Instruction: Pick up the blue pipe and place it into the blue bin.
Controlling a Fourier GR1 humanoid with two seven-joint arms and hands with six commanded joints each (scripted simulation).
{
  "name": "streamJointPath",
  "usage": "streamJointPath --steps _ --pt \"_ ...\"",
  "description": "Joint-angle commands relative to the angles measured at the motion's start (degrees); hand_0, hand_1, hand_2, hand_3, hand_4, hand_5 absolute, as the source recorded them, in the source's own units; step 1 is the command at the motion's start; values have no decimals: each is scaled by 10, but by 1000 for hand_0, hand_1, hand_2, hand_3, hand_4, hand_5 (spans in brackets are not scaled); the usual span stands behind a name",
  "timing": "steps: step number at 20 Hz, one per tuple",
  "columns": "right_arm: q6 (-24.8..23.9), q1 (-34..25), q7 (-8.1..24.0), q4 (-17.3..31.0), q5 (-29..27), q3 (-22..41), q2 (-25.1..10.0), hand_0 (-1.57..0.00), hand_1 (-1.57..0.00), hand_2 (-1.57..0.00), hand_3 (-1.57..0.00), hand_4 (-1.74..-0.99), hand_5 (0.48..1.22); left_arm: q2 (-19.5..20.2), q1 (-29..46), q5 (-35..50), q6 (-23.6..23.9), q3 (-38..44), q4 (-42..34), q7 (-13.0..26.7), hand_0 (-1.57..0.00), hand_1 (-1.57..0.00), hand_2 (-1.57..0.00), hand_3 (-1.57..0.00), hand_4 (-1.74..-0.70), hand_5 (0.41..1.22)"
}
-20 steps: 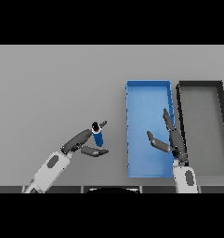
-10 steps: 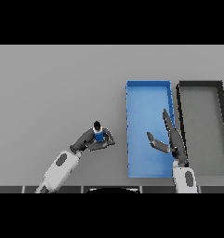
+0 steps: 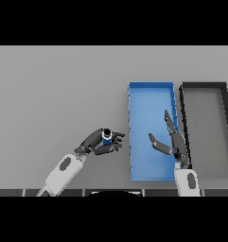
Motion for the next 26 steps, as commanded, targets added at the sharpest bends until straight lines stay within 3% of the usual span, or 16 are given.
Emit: streamJointPath --steps 1,8,14,20,23,26 --pt "-6 -1 -4 3 6 -2 -1 1 1 1 1 -1239 629 1 -3 2 0 -2 -21 0 -1521 -1528 -1533 -1433 -1714 1204" --pt "-2 -3 -25 9 6 -6 -8 1 1 1 1 -1208 640 5 -43 25 -14 -10 -82 85 -1561 -1562 -1563 -1445 -1726 1217" --pt "-9 25 -25 -5 10 -2 0 1 1 1 1 -1174 629 6 -44 26 -25 -13 -80 93 -1568 -1569 -1569 -1443 -1729 1219" --pt "-17 40 -29 -12 8 3 17 1 1 1 1 -1197 618 7 -42 19 -20 -12 -85 98 -1570 -1570 -1570 -1439 -1731 1220" --pt "29 25 -25 -42 -57 -6 4 1 1 1 1 -1197 604 5 -42 18 -21 -13 -86 102 -1571 -1571 -1571 -1438 -1731 1221" --pt "99 11 19 -98 -133 -4 -43 1 1 1 1 -1215 561 13 -40 19 -30 -10 -84 95 -1571 -1571 -1571 -1440 -1731 1221"
